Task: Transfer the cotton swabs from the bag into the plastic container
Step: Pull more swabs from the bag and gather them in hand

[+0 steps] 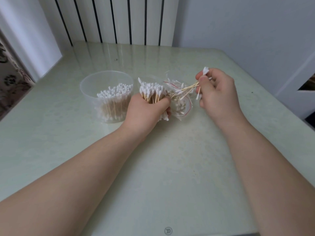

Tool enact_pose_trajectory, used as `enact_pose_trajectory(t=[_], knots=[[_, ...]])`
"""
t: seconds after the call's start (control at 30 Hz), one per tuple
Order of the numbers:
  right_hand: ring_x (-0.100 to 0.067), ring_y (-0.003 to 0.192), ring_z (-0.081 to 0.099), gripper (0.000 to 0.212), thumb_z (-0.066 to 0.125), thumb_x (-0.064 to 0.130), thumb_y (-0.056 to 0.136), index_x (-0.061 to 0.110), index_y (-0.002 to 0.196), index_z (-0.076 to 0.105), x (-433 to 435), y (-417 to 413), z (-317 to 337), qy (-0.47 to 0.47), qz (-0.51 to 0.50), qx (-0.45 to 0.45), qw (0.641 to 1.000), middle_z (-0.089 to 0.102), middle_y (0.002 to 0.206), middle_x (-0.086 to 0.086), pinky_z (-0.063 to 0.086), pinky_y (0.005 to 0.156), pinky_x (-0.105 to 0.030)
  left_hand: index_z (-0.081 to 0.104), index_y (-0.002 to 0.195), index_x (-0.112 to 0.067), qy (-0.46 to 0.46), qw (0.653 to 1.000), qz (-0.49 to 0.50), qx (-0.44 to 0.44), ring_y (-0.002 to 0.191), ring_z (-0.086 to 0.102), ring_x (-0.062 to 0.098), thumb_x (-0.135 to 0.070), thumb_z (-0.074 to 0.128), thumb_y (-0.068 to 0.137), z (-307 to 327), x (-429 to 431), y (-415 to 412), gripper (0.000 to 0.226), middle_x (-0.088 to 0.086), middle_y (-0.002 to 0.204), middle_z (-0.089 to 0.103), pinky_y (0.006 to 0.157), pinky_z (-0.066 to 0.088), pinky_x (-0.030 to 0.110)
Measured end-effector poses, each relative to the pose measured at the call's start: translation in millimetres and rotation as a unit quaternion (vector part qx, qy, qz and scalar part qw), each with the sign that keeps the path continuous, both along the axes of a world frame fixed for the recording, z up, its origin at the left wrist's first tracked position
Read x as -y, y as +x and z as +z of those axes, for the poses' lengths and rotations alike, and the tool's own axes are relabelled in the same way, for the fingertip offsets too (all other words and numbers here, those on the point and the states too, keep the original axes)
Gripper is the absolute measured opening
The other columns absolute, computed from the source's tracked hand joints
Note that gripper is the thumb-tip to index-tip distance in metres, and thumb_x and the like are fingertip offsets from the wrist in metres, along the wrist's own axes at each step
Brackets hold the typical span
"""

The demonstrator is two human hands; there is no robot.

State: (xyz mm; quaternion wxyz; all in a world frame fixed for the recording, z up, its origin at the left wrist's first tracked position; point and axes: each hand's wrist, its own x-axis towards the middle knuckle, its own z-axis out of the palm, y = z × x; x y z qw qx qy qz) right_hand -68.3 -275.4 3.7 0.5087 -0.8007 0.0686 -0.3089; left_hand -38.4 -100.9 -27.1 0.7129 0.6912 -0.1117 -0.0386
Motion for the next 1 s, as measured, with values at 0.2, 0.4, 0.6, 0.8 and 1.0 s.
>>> enact_pose_trajectory(t=[0.2, 0.4, 0.6, 0.8, 1.0], knots=[[-0.013, 0.052, 0.045, 0.018, 0.049, 0.030, 0.085, 0.035, 0.075, 0.064, 2, -1, -1, 0.005, 0.008, -0.015, 1.000, 0.056, 0.057, 0.010, 0.033, 0.062, -0.027, 0.074, 0.091, -0.001, -0.023, 1.000, 0.011, -0.013, 0.080, 0.076, 0.029, -0.016, 0.075, 0.086, 1, -2, -2, 0.016, 0.016, 0.086, 0.076, 0.082, 0.059, 0.061], [-0.008, 0.050, 0.045, 0.016, 0.049, 0.026, 0.089, 0.031, 0.081, 0.062, -8, -5, -1, -0.003, 0.084, -0.022, 0.996, 0.055, 0.057, 0.010, 0.032, 0.056, -0.023, 0.077, 0.107, -0.012, -0.048, 0.998, -0.045, 0.002, 0.104, 0.073, 0.026, -0.016, 0.074, 0.086, 1, -2, -2, 0.022, 0.009, 0.106, 0.077, 0.095, 0.057, 0.054], [-0.009, 0.045, 0.042, 0.024, 0.043, 0.007, 0.104, 0.018, 0.089, 0.058, -21, -6, 1, 0.105, 0.115, -0.035, 0.987, 0.051, 0.064, -0.001, 0.037, 0.043, -0.025, 0.071, 0.093, -0.007, -0.051, 0.992, -0.109, 0.027, 0.080, 0.073, 0.026, 0.003, 0.063, 0.095, 6, -2, -7, 0.013, 0.017, 0.093, 0.074, 0.073, 0.061, 0.041], [-0.009, 0.044, 0.038, 0.027, 0.043, 0.005, 0.102, 0.017, 0.084, 0.058, -19, -4, 5, 0.138, 0.059, -0.022, 0.988, 0.048, 0.061, 0.000, 0.033, 0.042, -0.023, 0.068, 0.080, -0.008, -0.012, 0.996, -0.081, 0.045, 0.066, 0.064, 0.024, -0.004, 0.066, 0.082, 2, 1, -1, 0.005, 0.013, 0.072, 0.066, 0.069, 0.057, 0.047], [-0.008, 0.043, 0.036, 0.027, 0.044, 0.004, 0.099, 0.018, 0.081, 0.058, -7, -6, 8, 0.104, 0.056, -0.017, 0.993, 0.046, 0.060, -0.001, 0.029, 0.042, -0.019, 0.076, 0.076, -0.010, -0.017, 0.999, -0.049, -0.010, 0.074, 0.071, 0.028, -0.013, 0.075, 0.073, -2, -1, 4, 0.005, 0.013, 0.076, 0.074, 0.084, 0.059, 0.056]])
